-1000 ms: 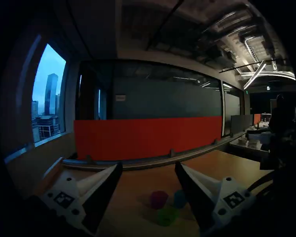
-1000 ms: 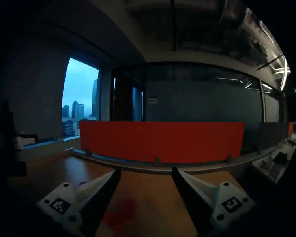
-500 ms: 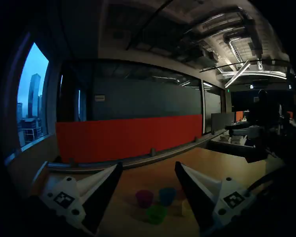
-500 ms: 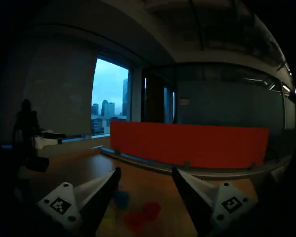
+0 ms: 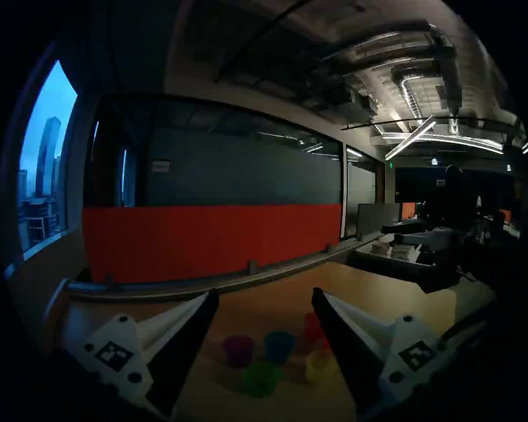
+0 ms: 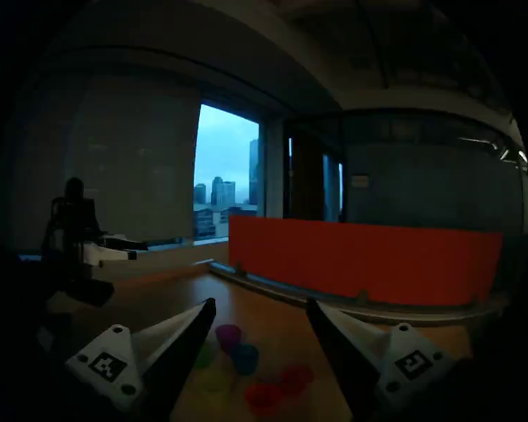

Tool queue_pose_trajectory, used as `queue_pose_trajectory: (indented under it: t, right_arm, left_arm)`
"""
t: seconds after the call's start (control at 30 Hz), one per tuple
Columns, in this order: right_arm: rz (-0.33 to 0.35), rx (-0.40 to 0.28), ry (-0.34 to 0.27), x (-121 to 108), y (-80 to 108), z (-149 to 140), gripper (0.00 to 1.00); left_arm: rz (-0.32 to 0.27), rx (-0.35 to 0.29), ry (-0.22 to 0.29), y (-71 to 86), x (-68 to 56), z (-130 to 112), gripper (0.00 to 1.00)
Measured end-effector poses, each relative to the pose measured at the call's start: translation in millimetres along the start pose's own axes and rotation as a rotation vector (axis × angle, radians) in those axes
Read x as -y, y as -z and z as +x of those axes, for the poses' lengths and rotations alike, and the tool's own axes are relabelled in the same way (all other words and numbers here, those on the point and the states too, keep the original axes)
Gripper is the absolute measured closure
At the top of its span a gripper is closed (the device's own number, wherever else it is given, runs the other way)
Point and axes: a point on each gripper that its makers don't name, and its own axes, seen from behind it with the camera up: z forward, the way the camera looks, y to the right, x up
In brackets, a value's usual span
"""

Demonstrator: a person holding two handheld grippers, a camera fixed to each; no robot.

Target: Pour water

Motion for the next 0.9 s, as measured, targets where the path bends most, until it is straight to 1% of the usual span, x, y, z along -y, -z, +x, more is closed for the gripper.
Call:
queue_pose_trajectory:
  t: [0.2, 0.3, 0.57, 0.77, 0.9]
  right_arm:
    - [0.047, 0.037, 0.014, 8, -7.7, -5, 0.01]
    - [0.083, 0.068, 0.027, 13, -10.7, -9, 0.01]
    - [0.138, 0.148, 0.053, 19, -15.3, -23, 0.0]
    - [0.146, 0.171, 0.068, 20, -21.0, -30, 0.0]
    - [0.159, 0.188, 0.068, 21, -24.6, -35, 0.0]
  left_arm:
    - [-0.041, 0.025, -0.015, -1.4, -6.3, -8, 0.02]
    - [-0.056, 0.045, -0.022, -2.0, -7.0, -13, 0.02]
    - [-0.086, 0.103, -0.042, -2.9, -9.5, -32, 0.02]
    - [-0.096, 0.138, -0.061, -6.2, -8.6, -47, 0.02]
    - [-0.092, 0.157, -0.057, -8.2, -5.8, -58, 0.02]
